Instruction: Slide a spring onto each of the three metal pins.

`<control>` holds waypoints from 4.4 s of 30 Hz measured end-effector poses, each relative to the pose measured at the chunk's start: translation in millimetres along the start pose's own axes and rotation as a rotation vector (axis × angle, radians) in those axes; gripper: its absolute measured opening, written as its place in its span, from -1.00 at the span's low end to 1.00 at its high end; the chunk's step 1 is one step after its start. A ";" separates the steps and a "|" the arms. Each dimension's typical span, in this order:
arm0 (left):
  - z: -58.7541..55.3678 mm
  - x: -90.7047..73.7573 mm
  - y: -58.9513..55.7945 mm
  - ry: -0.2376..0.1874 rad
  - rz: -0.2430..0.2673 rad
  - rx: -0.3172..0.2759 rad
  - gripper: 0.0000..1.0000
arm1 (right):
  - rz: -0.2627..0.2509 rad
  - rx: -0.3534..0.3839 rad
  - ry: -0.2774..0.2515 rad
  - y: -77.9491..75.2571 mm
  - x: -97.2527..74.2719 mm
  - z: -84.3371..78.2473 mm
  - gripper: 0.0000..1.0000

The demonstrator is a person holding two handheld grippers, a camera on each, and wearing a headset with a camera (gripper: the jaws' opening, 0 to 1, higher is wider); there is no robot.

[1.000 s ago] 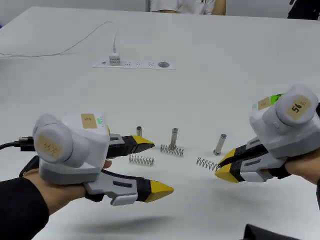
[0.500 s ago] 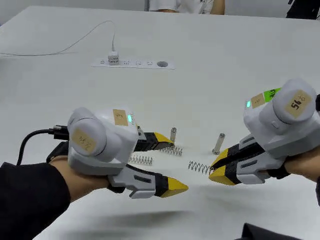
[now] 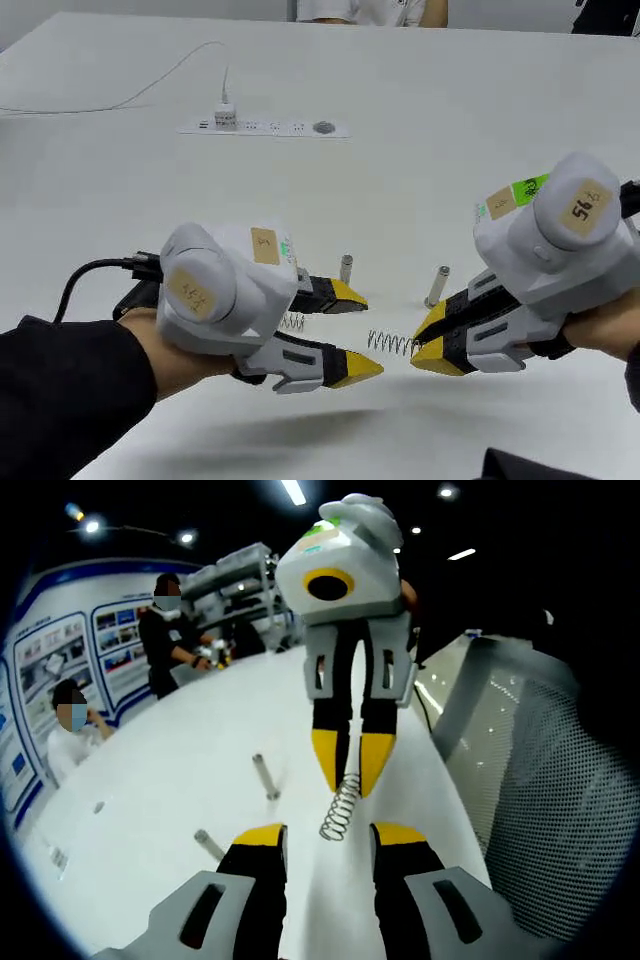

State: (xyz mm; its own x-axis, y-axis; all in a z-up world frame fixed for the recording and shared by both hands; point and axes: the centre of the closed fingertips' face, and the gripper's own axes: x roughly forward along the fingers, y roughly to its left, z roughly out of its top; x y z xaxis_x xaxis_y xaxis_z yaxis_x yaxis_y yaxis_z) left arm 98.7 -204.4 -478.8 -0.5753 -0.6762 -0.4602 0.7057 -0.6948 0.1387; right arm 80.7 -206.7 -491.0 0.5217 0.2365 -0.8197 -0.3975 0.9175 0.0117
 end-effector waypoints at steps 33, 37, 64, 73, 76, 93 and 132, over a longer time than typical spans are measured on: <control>-4.0 11.0 -14.4 0.037 -0.051 0.086 -0.77 | 0.013 -0.048 -0.036 10.2 -8.6 27.1 -0.77; -4.0 11.8 -14.3 0.034 -0.050 0.078 -0.77 | 0.008 -0.057 -0.049 10.7 -8.4 31.7 -0.77; 5.1 8.8 -10.5 -0.040 -0.038 -0.024 -0.78 | -0.004 -0.034 -0.129 9.7 -9.8 44.2 -0.76; 1.4 2.2 -2.9 -0.038 -0.012 -0.050 -0.65 | -0.018 -0.029 -0.124 4.1 -13.0 43.5 -0.76; -0.3 -1.4 1.5 -0.040 0.005 -0.072 -0.58 | -0.028 -0.025 -0.121 1.0 -15.7 42.1 -0.76; -5.4 -31.2 10.2 -0.065 0.081 -0.146 -0.29 | -0.073 -0.021 -0.087 -16.0 -30.2 34.6 -0.76; -49.8 -90.1 39.1 -0.052 0.294 -0.273 -0.11 | -0.257 0.091 -0.009 -100.8 -57.9 6.3 -0.76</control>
State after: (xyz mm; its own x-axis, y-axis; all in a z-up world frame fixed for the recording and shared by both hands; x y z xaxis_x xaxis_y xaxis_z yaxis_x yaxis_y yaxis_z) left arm 198.7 -158.5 -475.6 -0.3473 -0.8530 -0.3897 0.9234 -0.3836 0.0166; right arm 95.3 -310.9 -441.0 0.6037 -0.0053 -0.7972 -0.1822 0.9726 -0.1444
